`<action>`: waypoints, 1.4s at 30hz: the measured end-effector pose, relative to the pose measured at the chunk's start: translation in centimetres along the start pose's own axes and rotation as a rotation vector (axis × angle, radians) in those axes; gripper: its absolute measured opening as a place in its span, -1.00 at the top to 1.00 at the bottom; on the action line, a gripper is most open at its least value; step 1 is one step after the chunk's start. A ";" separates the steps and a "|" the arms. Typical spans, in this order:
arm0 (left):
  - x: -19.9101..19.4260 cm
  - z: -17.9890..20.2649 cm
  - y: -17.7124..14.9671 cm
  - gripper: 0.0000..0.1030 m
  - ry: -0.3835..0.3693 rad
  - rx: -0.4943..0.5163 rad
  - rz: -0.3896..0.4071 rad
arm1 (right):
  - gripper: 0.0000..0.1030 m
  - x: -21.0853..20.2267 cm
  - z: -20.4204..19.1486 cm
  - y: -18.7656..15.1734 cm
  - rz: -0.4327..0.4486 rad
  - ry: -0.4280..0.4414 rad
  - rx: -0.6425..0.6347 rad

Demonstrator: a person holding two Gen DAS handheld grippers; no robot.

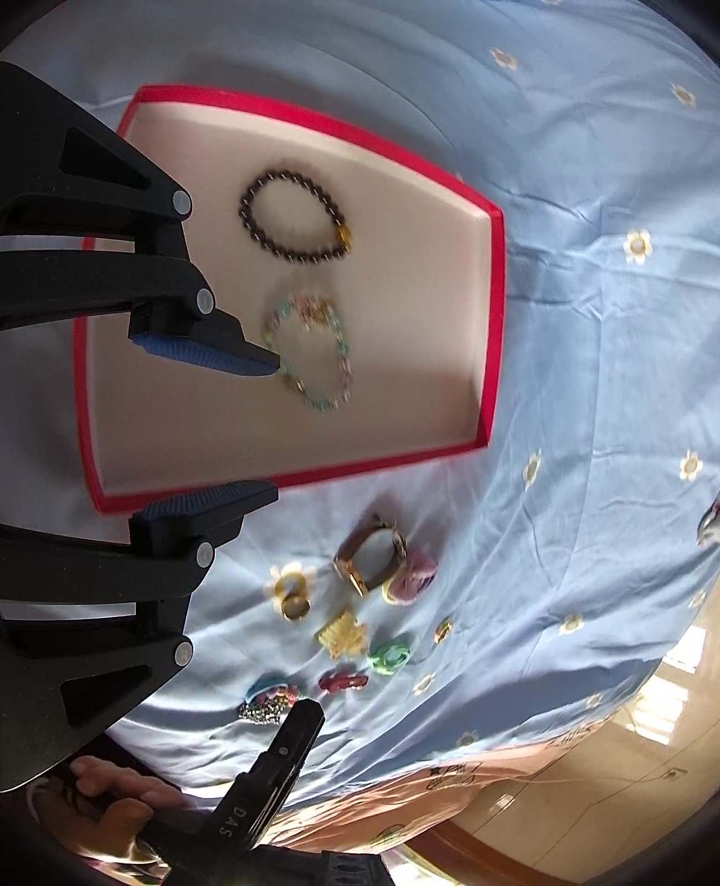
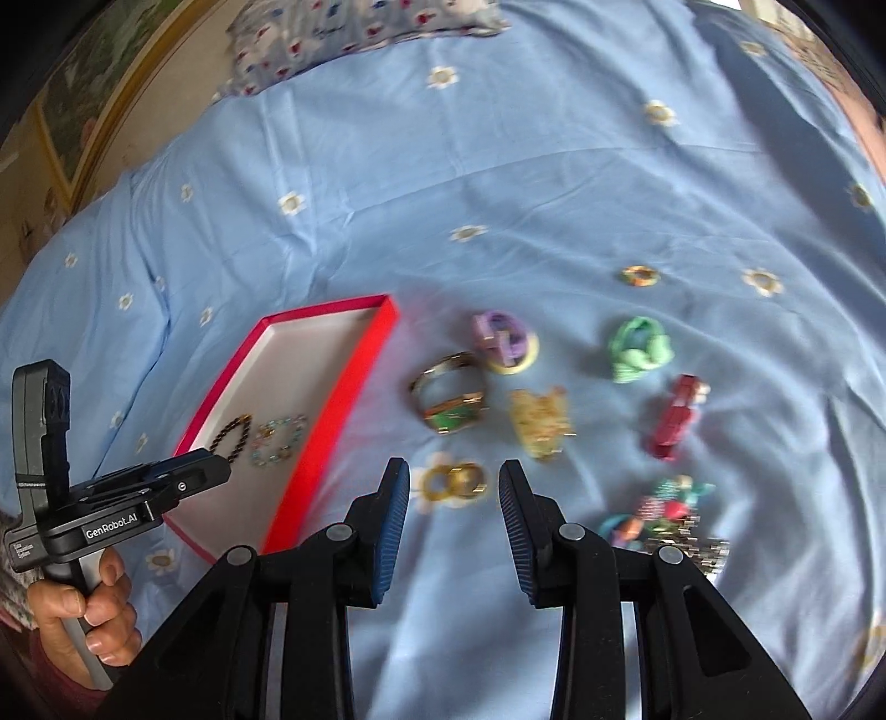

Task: Organize jewelry
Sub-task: 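Grasp the gold watch with the left tool while the right tool grasps the green hair tie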

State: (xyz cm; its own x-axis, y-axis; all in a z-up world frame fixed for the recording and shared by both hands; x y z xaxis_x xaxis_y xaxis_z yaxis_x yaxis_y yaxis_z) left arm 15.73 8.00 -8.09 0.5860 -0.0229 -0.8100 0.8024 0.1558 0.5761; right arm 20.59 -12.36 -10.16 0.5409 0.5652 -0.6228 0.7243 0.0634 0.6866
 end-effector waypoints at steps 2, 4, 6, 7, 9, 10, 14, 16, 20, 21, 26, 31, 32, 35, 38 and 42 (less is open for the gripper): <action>0.1 0.8 0.3 0.27 -0.003 0.019 0.002 | 0.31 -0.8 1.0 0.0 0.012 -0.011 0.010; 0.1 1.4 0.6 0.27 -0.003 0.032 0.003 | 0.31 -1.3 1.9 0.1 0.022 -0.023 0.022; 0.3 2.0 0.8 0.27 -0.005 0.045 0.004 | 0.31 -1.5 2.5 0.2 0.026 -0.032 0.032; 0.4 2.2 1.0 0.27 -0.006 0.049 0.004 | 0.31 -1.6 2.8 0.3 0.029 -0.035 0.038; 0.6 2.6 1.2 0.27 -0.007 0.056 0.002 | 0.30 -1.7 3.3 0.4 0.032 -0.041 0.044; 0.7 2.8 1.4 0.27 -0.007 0.058 0.001 | 0.30 -1.7 3.5 0.4 0.034 -0.042 0.047; 1.4 3.3 2.0 0.27 -0.009 0.067 -0.007 | 0.30 -1.6 4.1 0.8 0.038 -0.049 0.052; 2.0 3.6 2.4 0.27 -0.011 0.075 -0.012 | 0.30 -1.5 4.6 1.3 0.043 -0.055 0.058; 3.2 4.5 3.6 0.27 -0.021 0.092 -0.023 | 0.30 -1.3 6.0 2.5 0.054 -0.077 0.069; 3.5 4.7 4.0 0.27 -0.022 0.099 -0.024 | 0.30 -1.3 6.4 2.8 0.057 -0.083 0.074; 4.7 6.3 5.3 0.27 -0.043 0.135 -0.035 | 0.30 -0.8 8.3 4.4 0.062 -0.114 0.085; 5.9 9.3 5.2 0.27 -0.089 0.230 -0.051 | 0.30 0.5 9.9 5.0 0.039 -0.124 0.104; 6.2 9.8 5.1 0.27 -0.094 0.251 -0.058 | 0.30 0.8 10.1 5.1 0.034 -0.125 0.109; 7.4 11.3 4.7 0.27 -0.103 0.313 -0.078 | 0.30 1.8 10.8 5.3 0.014 -0.130 0.119; 8.5 12.5 4.4 0.27 -0.107 0.363 -0.094 | 0.30 2.7 11.2 5.6 0.001 -0.133 0.121; 10.2 13.2 3.9 0.28 -0.100 0.390 -0.121 | 0.30 4.2 11.8 5.7 -0.028 -0.141 0.118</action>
Point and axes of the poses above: each gripper's, at about its wrist camera, not at the fingertips, and x roughly the way its jaws point, z to its right, y to its top, the point moved 8 cm from there along x, roughly the way its jaws point, and after that the axes turned 7 degrees about y, right-handed, at the moved point
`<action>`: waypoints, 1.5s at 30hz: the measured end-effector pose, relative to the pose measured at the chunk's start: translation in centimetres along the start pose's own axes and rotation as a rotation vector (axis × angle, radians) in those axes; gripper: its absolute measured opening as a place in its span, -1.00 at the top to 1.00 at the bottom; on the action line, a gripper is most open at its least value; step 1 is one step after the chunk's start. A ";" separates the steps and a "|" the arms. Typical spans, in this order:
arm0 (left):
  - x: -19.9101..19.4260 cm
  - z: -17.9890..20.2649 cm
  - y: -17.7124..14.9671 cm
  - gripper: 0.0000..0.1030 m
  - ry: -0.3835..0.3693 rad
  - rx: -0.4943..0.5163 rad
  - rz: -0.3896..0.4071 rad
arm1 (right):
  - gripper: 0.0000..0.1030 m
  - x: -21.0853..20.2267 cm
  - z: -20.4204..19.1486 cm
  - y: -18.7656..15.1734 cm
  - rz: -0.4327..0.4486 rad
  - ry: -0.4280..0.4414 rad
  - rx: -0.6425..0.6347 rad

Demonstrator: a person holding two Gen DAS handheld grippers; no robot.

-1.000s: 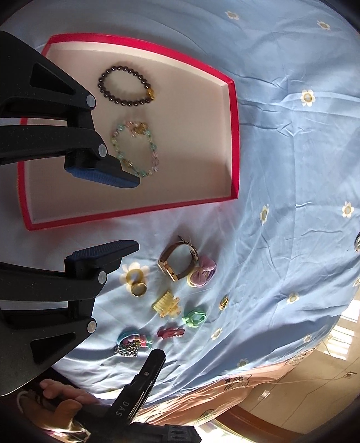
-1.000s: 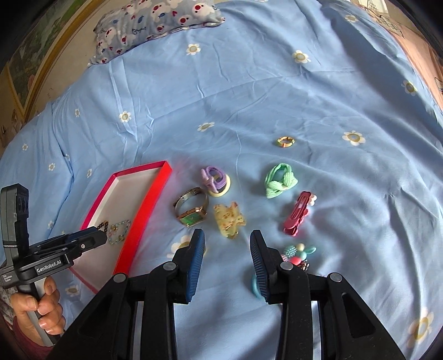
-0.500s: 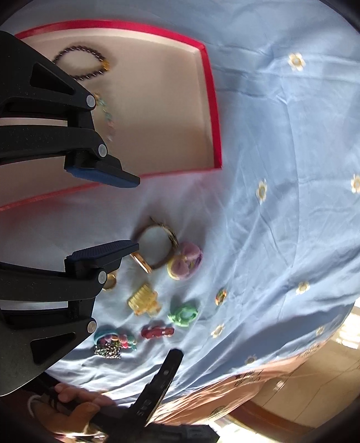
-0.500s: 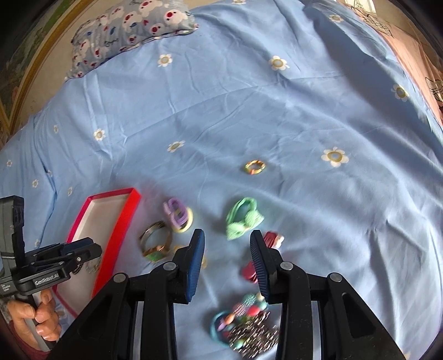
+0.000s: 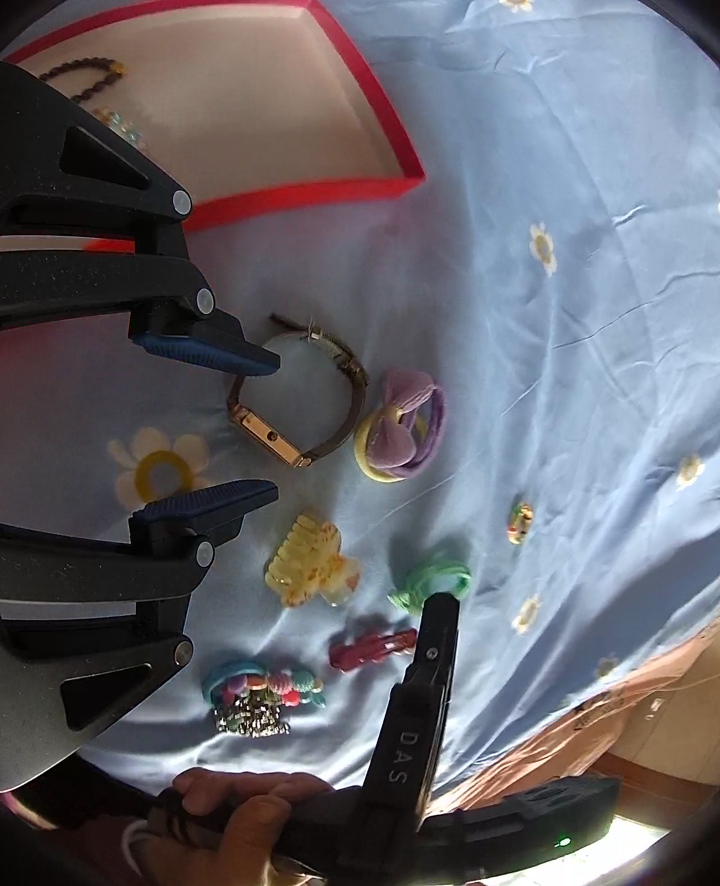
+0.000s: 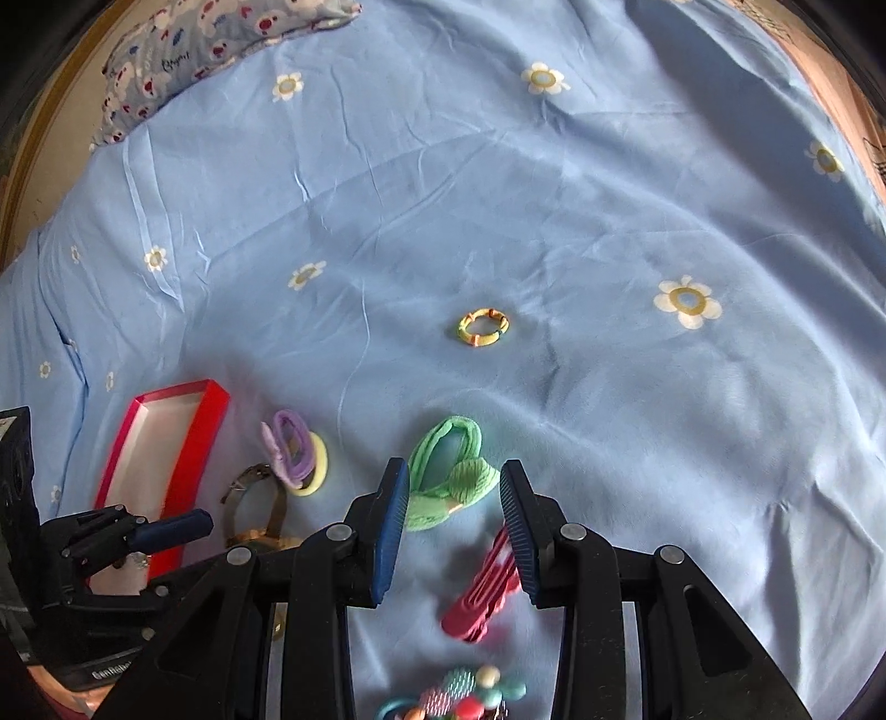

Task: Organize jewelry
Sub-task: 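Grasp the gold watch with the left tool while the right tool grasps the green hair tie, then carry the watch and green hair tie into the box and release both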

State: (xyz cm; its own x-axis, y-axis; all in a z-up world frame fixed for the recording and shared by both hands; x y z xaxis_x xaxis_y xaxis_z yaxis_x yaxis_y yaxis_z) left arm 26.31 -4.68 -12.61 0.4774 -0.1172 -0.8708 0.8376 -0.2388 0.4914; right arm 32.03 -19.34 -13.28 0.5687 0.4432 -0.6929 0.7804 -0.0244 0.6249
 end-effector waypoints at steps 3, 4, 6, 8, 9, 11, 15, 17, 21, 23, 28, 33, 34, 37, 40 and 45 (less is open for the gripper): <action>0.6 0.4 0.0 0.52 -0.011 0.016 -0.003 | 0.30 1.4 0.5 -0.3 -0.032 -0.007 0.009; 0.8 0.5 -0.1 0.74 -0.015 0.020 -0.011 | 0.34 1.7 0.6 -0.4 -0.040 -0.008 0.011; 1.0 0.6 -0.3 0.82 -0.018 0.022 -0.014 | 0.54 2.0 0.6 -0.7 -0.045 -0.012 0.005; 0.8 0.6 -0.4 0.87 -0.014 0.024 -0.001 | 0.67 1.8 0.5 -0.7 -0.039 -0.008 0.000; 0.6 0.5 -0.5 0.87 -0.015 0.019 0.005 | 0.72 1.5 0.4 -0.6 -0.032 -0.003 0.002; 0.1 0.3 -0.5 0.87 -0.022 0.000 0.015 | 0.76 1.1 0.2 -0.6 -0.020 0.001 -0.004; -1.5 -0.8 -0.5 0.88 -0.043 -0.057 0.044 | 0.76 0.0 -1.1 -0.6 0.001 0.028 -0.015; -2.4 -1.3 -0.4 0.88 -0.055 -0.085 0.060 | 0.76 -0.6 -1.9 -0.7 0.010 0.047 -0.021; -4.1 -2.4 -0.5 0.87 -0.060 -0.127 0.086 | 0.76 -1.0 -3.9 -1.2 0.006 0.085 -0.039; -4.8 -2.9 -0.7 0.88 -0.050 -0.135 0.098 | 0.76 -1.0 -4.9 -1.4 0.000 0.103 -0.046; -6.4 -4.3 -1.1 0.88 -0.026 -0.151 0.122 | 0.76 -1.0 -7.4 -1.9 -0.010 0.135 -0.076; -7.5 -6.2 -2.0 0.88 -0.004 -0.185 0.136 | 0.76 -0.7 -9.7 -2.1 -0.021 0.158 -0.105; -7.7 -6.6 -2.2 0.88 0.001 -0.192 0.139 | 0.76 -0.7 -10.1 -2.2 -0.023 0.162 -0.109; -8.0 -8.0 -2.8 0.88 0.017 -0.213 0.142 | 0.76 -0.4 -11.5 -2.4 -0.032 0.177 -0.127; -8.2 -9.5 -3.4 0.88 0.031 -0.236 0.140 | 0.76 0.1 -13.0 -2.5 -0.040 0.197 -0.140; -8.5 -11.9 -4.4 0.88 0.057 -0.272 0.138 | 0.76 0.9 -15.4 -2.5 -0.054 0.228 -0.166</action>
Point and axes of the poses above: each gripper's, at about its wrist camera, not at the fingertips, and x roughly the way its jaws point, z to its right, y to its top, the point moved 8 cm from there along x, roughly the way its jaws point, and after that the axes turned 7 degrees about y, right-handed, at the moved point
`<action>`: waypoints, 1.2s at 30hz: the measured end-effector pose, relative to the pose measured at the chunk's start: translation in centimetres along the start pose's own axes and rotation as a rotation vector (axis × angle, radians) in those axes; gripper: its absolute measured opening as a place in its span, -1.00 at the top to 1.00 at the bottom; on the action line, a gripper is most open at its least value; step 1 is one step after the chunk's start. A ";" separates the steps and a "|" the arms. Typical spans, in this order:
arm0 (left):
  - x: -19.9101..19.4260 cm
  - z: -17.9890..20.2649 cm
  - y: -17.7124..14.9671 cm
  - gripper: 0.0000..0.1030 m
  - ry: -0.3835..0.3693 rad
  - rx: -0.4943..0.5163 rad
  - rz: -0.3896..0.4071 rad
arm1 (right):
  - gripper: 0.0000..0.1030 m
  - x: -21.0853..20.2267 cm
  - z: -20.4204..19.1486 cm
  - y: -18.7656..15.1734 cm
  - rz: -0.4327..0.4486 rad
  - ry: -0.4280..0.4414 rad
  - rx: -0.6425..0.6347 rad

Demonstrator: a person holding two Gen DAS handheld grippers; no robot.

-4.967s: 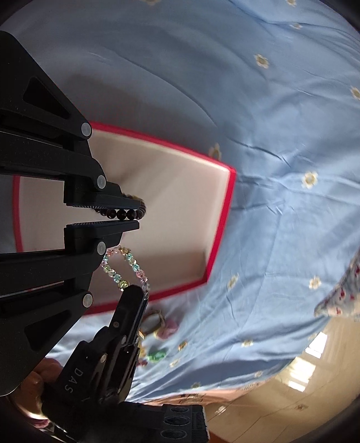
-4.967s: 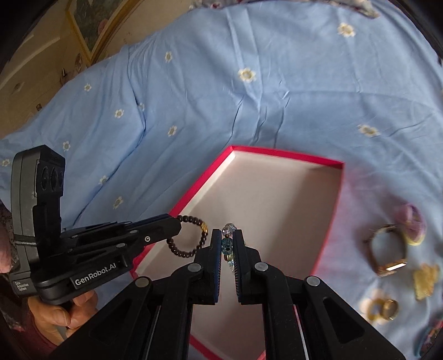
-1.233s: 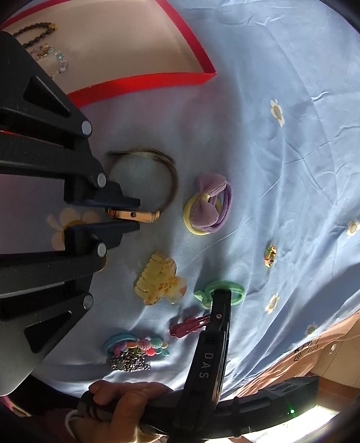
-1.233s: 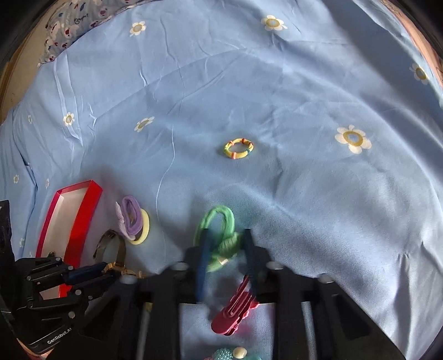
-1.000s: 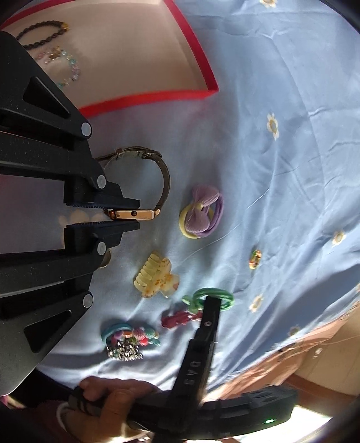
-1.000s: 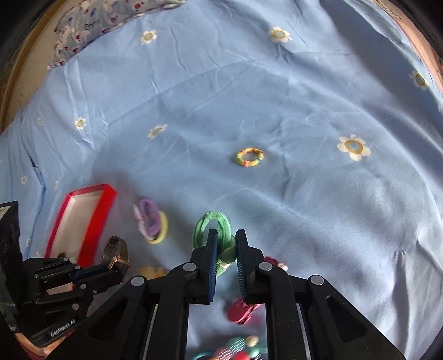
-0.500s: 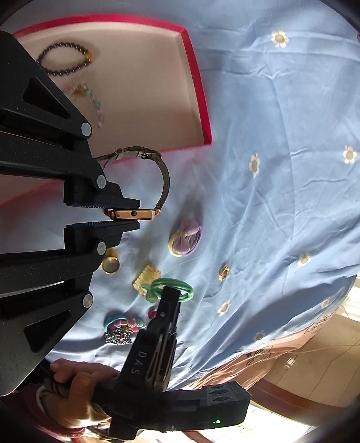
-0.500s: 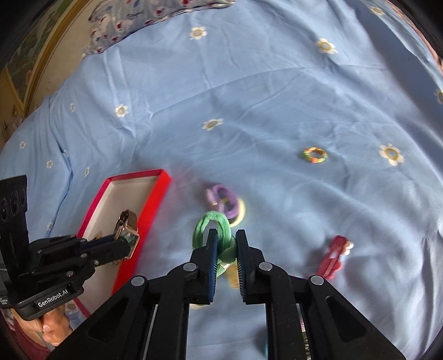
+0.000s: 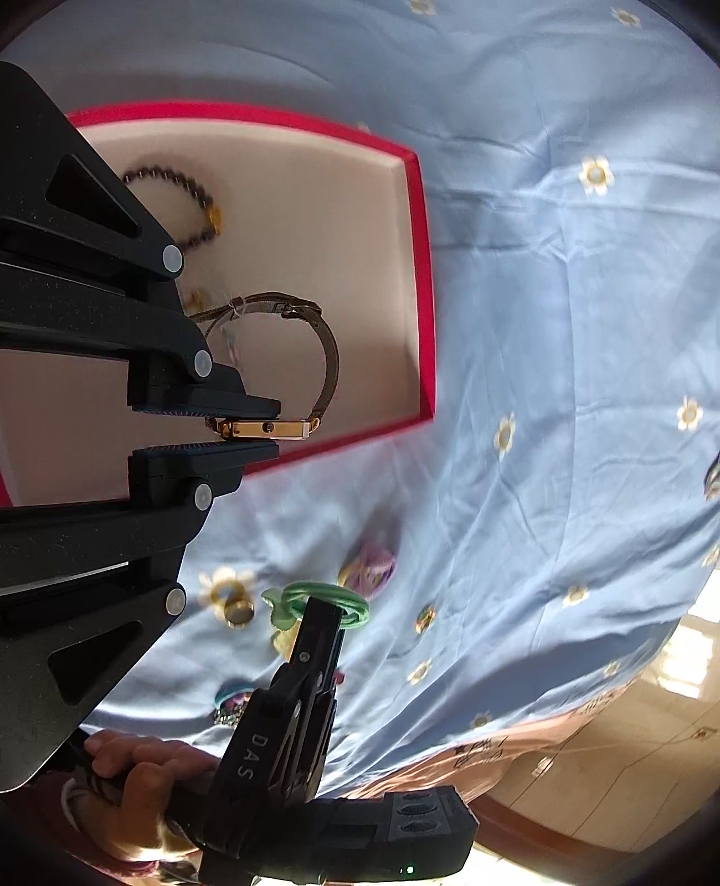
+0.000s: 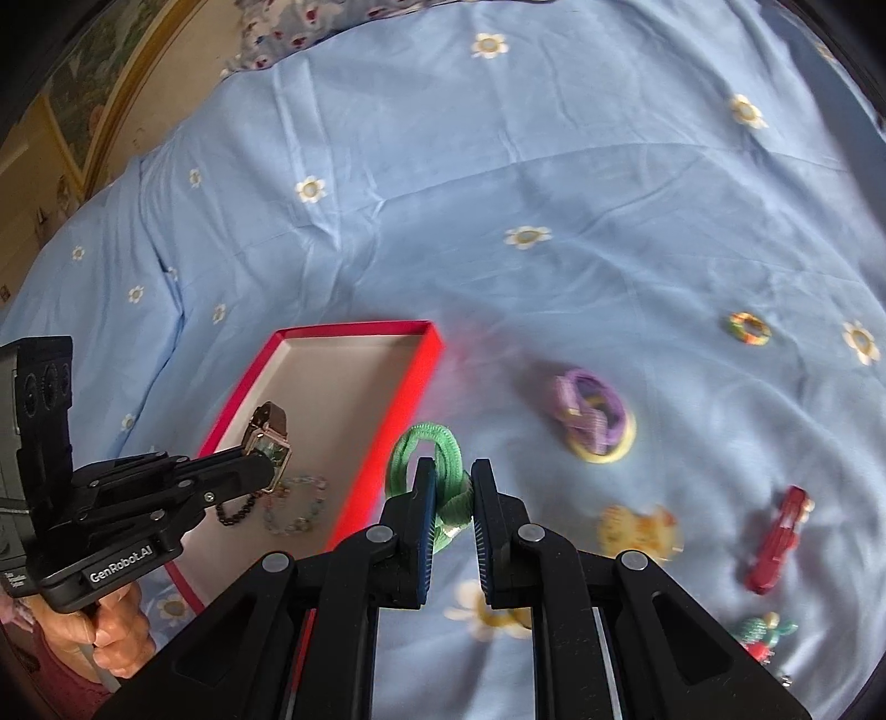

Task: Organize jewelry
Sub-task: 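Carry the watch and green hair tie into the box and release both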

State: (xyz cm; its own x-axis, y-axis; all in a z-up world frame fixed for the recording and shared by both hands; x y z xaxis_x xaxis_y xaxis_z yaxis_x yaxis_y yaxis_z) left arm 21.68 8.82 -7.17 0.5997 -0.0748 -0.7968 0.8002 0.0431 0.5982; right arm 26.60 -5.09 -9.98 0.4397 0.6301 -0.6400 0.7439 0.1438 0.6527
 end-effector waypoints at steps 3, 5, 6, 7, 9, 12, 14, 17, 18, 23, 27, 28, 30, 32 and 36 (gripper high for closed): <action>-0.1 -1.7 -0.2 0.88 0.017 -0.021 -0.001 | 0.76 0.9 -1.4 0.3 -0.009 0.019 -0.019; -0.2 -2.6 -0.4 0.88 0.028 -0.032 -0.001 | 0.76 1.6 -2.3 0.5 -0.014 0.031 -0.029; -0.2 -3.3 -0.5 0.88 0.035 -0.041 -0.002 | 0.76 1.8 -2.6 0.6 -0.018 0.037 -0.033; -0.1 -3.6 -0.5 0.88 0.038 -0.047 -0.002 | 0.76 2.2 -3.0 0.7 -0.021 0.041 -0.038; 0.0 -4.8 -0.6 0.88 0.049 -0.061 -0.003 | 0.76 2.9 -3.7 0.9 -0.029 0.051 -0.047; 0.3 -6.1 -0.7 0.88 0.065 -0.076 -0.007 | 0.76 3.9 -4.8 1.2 -0.039 0.065 -0.061; 0.7 -7.0 -0.5 0.88 0.073 -0.084 -0.009 | 0.76 4.7 -5.5 1.3 -0.048 0.072 -0.072; 1.3 -8.0 -0.2 0.88 0.082 -0.091 -0.014 | 0.76 6.3 -6.4 1.6 -0.068 0.077 -0.090; 1.6 -8.3 -0.1 0.88 0.087 -0.092 -0.018 | 0.76 6.9 -6.7 1.6 -0.077 0.079 -0.095; 3.1 -9.6 0.1 0.88 0.106 -0.098 -0.038 | 0.76 9.4 -7.7 1.5 -0.116 0.078 -0.122; 4.2 -10.1 0.2 0.87 0.115 -0.097 -0.053 | 0.76 11.1 -7.9 1.2 -0.144 0.067 -0.138; 4.5 -10.2 0.2 0.88 0.115 -0.097 -0.057 | 0.76 11.4 -7.9 1.2 -0.150 0.064 -0.142; 5.1 -10.4 0.1 0.87 0.116 -0.099 -0.068 | 0.76 11.8 -7.9 1.0 -0.160 0.054 -0.149; 5.6 -10.6 -0.1 0.87 0.118 -0.100 -0.079 | 0.75 12.2 -7.8 0.9 -0.167 0.042 -0.157; 6.3 -10.6 -0.4 0.87 0.129 -0.092 -0.092 | 0.69 12.8 -7.4 0.7 -0.186 0.027 -0.162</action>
Point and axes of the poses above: each gripper's, at about its wrist camera, not at the fingertips, and x roughly the way its jaws point, z to its right, y to its top, the point moved 8 cm from there along x, roughly the way its jaws point, and after that the axes turned 7 degrees about y, right-handed, at the moved point
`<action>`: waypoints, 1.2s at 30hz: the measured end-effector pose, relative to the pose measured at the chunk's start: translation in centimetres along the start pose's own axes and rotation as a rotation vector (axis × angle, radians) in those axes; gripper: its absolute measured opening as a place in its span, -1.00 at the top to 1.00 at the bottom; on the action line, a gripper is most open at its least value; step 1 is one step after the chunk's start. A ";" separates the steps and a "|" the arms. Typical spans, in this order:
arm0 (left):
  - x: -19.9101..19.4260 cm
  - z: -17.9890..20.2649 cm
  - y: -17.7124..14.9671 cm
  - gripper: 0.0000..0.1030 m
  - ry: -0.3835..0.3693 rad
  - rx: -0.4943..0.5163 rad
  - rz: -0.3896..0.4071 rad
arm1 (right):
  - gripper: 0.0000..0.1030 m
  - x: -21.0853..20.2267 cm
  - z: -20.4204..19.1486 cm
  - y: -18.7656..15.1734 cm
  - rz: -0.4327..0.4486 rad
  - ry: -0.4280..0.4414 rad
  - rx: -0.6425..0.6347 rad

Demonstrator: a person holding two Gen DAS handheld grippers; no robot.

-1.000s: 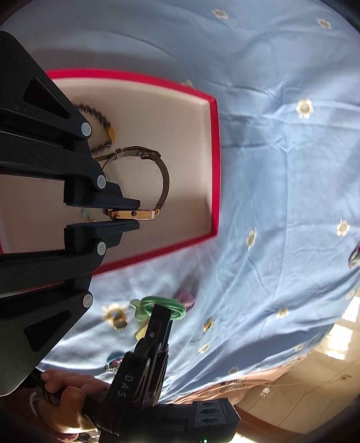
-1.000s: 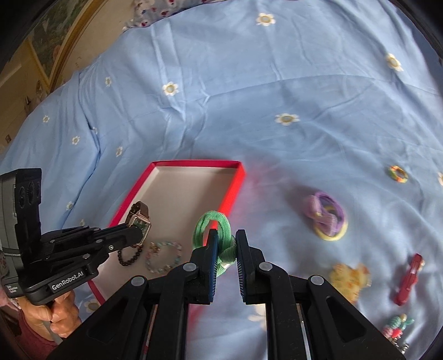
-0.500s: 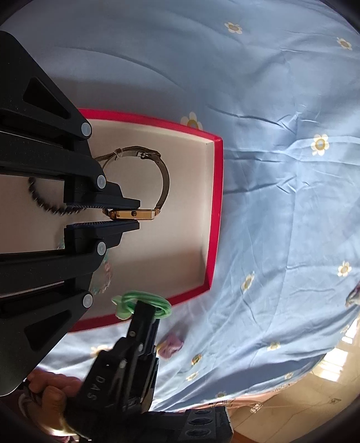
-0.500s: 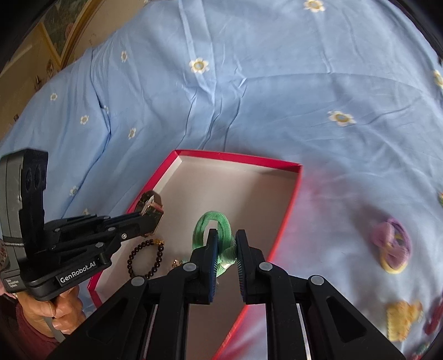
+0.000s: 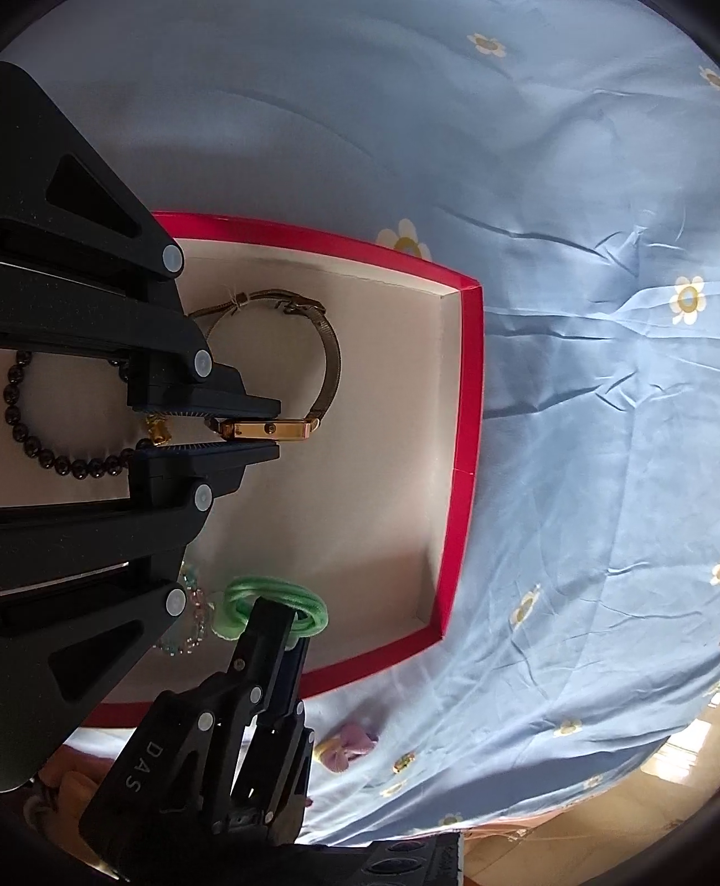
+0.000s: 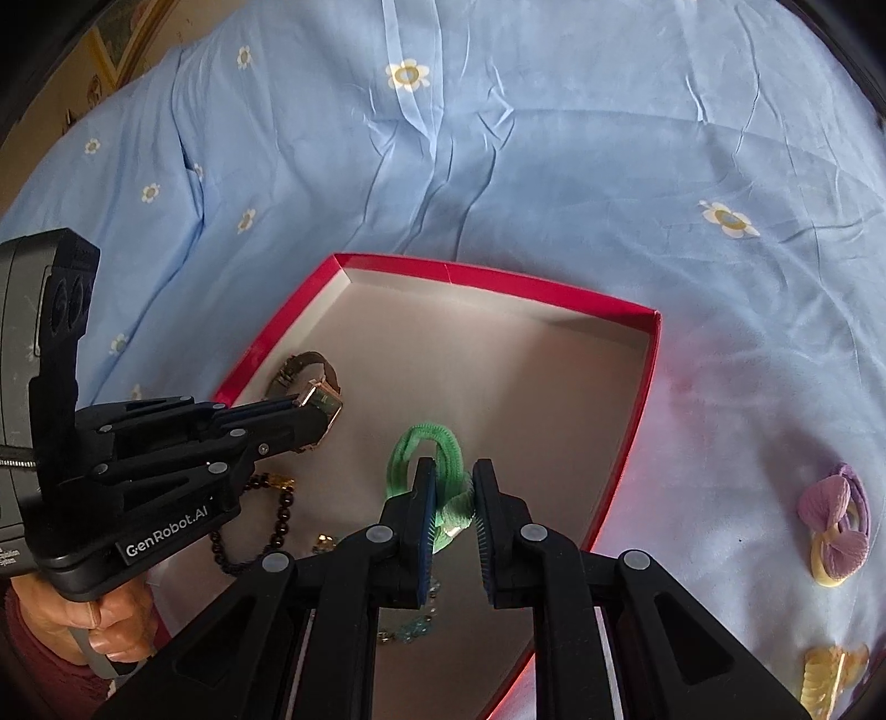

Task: Organize jewelry
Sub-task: 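Carry the watch and green hair tie into the box and release both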

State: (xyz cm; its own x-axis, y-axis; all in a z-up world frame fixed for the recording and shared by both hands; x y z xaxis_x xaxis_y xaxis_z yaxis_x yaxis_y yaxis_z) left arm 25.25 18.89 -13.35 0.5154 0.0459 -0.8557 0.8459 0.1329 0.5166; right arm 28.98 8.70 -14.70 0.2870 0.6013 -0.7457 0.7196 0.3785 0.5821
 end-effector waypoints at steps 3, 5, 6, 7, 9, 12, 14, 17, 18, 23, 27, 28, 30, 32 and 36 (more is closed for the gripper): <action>0.0 0.1 0.0 0.87 0.003 0.008 0.000 | 0.68 0.4 0.2 0.0 -0.010 -0.004 0.001; 0.0 0.1 0.0 0.87 0.003 0.007 -0.007 | 0.68 0.4 0.3 0.0 -0.011 -0.004 0.003; 0.0 0.1 0.0 0.87 0.002 0.007 -0.008 | 0.67 0.4 0.3 0.0 -0.011 -0.004 0.002; 0.0 0.1 0.0 0.87 0.001 0.005 -0.011 | 0.67 0.4 0.3 0.0 -0.011 -0.004 0.003; 0.1 0.1 0.0 0.87 0.001 0.004 -0.016 | 0.65 0.4 0.4 0.0 -0.010 -0.003 0.006; 0.0 0.1 -0.1 0.84 0.009 0.004 -0.018 | 0.63 0.3 0.3 0.0 -0.009 0.004 0.012; -0.2 0.1 -0.1 0.82 0.010 0.005 -0.014 | 0.59 0.2 0.3 0.1 -0.006 0.004 0.014; -0.3 0.1 -0.1 0.62 0.020 0.007 -0.015 | 0.52 0.1 0.4 0.1 -0.002 0.000 0.014; -0.3 0.1 -0.1 0.59 0.022 0.006 -0.017 | 0.51 0.1 0.4 0.1 -0.001 -0.002 0.013; -1.4 -0.2 -0.1 0.56 0.024 -0.006 -0.004 | 0.47 -0.6 0.4 0.0 0.009 -0.001 0.021; -3.0 -0.3 -0.3 0.48 0.022 -0.030 0.022 | 0.46 -2.4 0.2 0.0 0.046 0.011 0.027; -3.5 -0.3 -0.3 0.43 0.020 -0.037 0.030 | 0.46 -2.9 0.2 -0.1 0.056 0.014 0.028; -4.4 -0.2 -0.5 0.39 0.012 -0.052 0.047 | 0.42 -4.3 0.2 -0.3 0.081 0.021 0.036; -5.1 0.0 -0.9 0.36 -0.002 -0.069 0.056 | 0.37 -5.6 0.4 -0.7 0.104 0.022 0.050; -6.4 1.1 -1.9 0.24 -0.032 -0.096 0.063 | 0.31 -7.9 1.2 -2.0 0.137 0.015 0.079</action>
State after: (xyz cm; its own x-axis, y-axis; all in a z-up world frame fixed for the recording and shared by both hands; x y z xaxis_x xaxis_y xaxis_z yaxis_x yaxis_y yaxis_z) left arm 20.45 17.26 -8.83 0.5723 0.0256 -0.8196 0.7956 0.2246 0.5626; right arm 26.10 2.35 -10.38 0.3771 0.6538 -0.6560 0.7222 0.2358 0.6502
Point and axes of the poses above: each gripper's, at about its wrist camera, not at the fingertips, and x roughly the way its jaws point, z to its right, y to its top, the point moved 8 cm from there along x, roughly the way its jaws point, and after that the axes turned 7 degrees about y, right-handed, at the moved point
